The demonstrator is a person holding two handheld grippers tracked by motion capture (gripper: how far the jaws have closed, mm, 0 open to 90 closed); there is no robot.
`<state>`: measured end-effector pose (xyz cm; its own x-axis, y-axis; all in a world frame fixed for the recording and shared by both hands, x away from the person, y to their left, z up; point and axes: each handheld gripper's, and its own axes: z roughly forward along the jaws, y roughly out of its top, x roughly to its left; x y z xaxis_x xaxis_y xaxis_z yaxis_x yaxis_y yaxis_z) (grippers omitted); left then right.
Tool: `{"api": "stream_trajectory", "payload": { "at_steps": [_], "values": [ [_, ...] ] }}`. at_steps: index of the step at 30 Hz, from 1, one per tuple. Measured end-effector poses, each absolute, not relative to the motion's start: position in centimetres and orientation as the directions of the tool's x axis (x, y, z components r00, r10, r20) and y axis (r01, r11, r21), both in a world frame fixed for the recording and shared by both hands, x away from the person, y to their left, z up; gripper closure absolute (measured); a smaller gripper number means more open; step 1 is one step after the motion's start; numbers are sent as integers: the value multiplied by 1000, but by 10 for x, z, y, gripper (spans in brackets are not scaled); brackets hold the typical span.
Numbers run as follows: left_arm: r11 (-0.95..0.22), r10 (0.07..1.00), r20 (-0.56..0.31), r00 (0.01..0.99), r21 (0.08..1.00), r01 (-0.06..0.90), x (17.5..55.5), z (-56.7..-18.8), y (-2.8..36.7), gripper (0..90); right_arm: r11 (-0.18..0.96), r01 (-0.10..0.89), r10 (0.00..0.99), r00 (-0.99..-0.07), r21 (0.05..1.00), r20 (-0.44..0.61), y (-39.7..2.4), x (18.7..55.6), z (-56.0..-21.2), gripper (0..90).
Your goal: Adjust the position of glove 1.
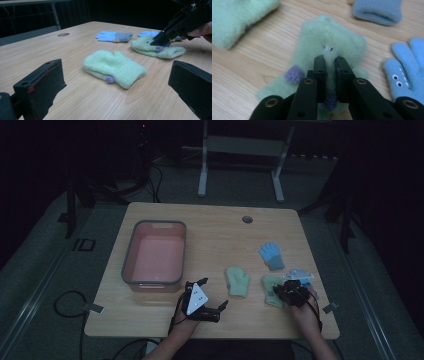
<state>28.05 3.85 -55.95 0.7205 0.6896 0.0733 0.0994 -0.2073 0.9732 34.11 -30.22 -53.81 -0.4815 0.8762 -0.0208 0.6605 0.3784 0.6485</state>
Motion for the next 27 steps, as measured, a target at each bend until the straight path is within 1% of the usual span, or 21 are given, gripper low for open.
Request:
{"api": "stream_trajectory", "payload": {
  "at_steps": [3, 9, 13, 15, 19, 21, 23, 27],
  "values": [
    [-205, 690, 72, 721, 974, 99, 280, -560, 39, 2, 365, 649, 868, -497, 668, 8, -301, 347, -529, 833],
    [-206, 689, 73, 721, 974, 98, 280, -559, 39, 2, 406, 602, 842, -540, 687, -24, -292, 363, -512, 833],
    [-207, 689, 73, 721, 973, 99, 281, -559, 39, 2, 400, 614, 843, -537, 681, -11, -289, 370, -511, 833],
    [-206, 688, 73, 722, 974, 97, 280, -560, 39, 3, 400, 620, 840, -543, 675, 0, -287, 373, -517, 828],
    [-209, 687, 74, 723, 973, 99, 281, -559, 39, 2, 394, 632, 840, -543, 667, 18, -286, 378, -525, 800],
    [-207, 687, 74, 722, 973, 98, 280, -559, 39, 2, 392, 637, 842, -539, 664, 21, -285, 383, -532, 758],
    [-206, 688, 73, 722, 973, 98, 280, -560, 39, 2, 391, 643, 844, -536, 658, 23, -285, 385, -538, 748],
    [-206, 688, 72, 722, 974, 99, 281, -559, 39, 2, 380, 639, 844, -536, 669, 33, -290, 384, -535, 707]
  ]
}}
